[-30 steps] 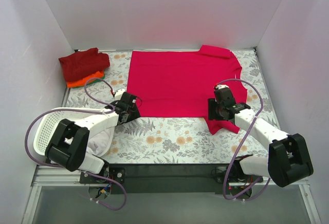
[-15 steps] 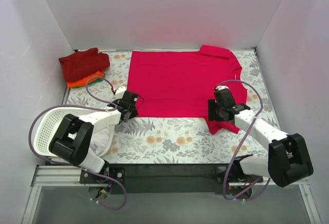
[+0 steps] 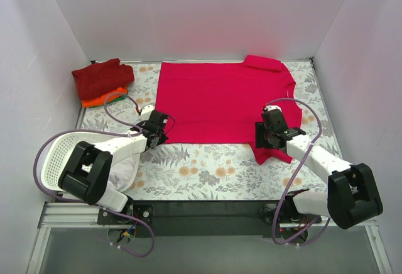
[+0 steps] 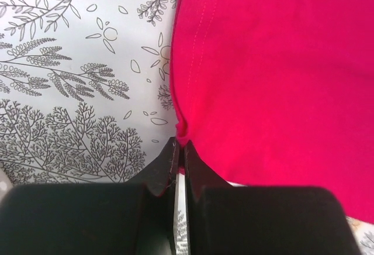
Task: Fold and stack the t-shirts
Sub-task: Flatten the tshirt out
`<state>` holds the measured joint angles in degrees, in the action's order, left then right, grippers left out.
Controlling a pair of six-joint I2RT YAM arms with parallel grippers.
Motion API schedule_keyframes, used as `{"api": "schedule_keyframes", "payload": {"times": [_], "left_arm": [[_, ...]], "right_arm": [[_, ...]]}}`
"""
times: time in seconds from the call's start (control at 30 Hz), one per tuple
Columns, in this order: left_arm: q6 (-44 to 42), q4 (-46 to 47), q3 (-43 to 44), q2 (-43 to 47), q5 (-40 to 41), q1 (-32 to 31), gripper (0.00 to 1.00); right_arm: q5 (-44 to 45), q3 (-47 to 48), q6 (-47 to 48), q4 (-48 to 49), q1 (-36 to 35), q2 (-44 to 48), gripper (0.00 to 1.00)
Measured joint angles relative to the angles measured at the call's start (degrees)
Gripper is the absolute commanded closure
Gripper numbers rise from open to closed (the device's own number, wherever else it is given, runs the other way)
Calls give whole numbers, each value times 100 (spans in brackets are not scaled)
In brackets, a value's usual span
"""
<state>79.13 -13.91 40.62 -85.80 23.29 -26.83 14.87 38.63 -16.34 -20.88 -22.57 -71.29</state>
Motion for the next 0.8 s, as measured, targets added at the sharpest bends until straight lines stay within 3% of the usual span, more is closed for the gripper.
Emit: {"api": "schedule_keyframes", "payload": {"times": [0.23,0.37,0.63,0.8], "left_arm": [[-39,-107,133,708,-15,0,100],[-136,22,527,719,-24,11,100],[-345,389,940,-26,-612,743,100],[-490,516,1051,-275,-1005,1211,100]], "right_arm": [[271,-24,-149,-90,118,313,45],[535,-81,-258,-229,210,835,39],[590,-120,-424,-358,870,1110,39],[402,-256,-551,-542,911,1001,38]]}}
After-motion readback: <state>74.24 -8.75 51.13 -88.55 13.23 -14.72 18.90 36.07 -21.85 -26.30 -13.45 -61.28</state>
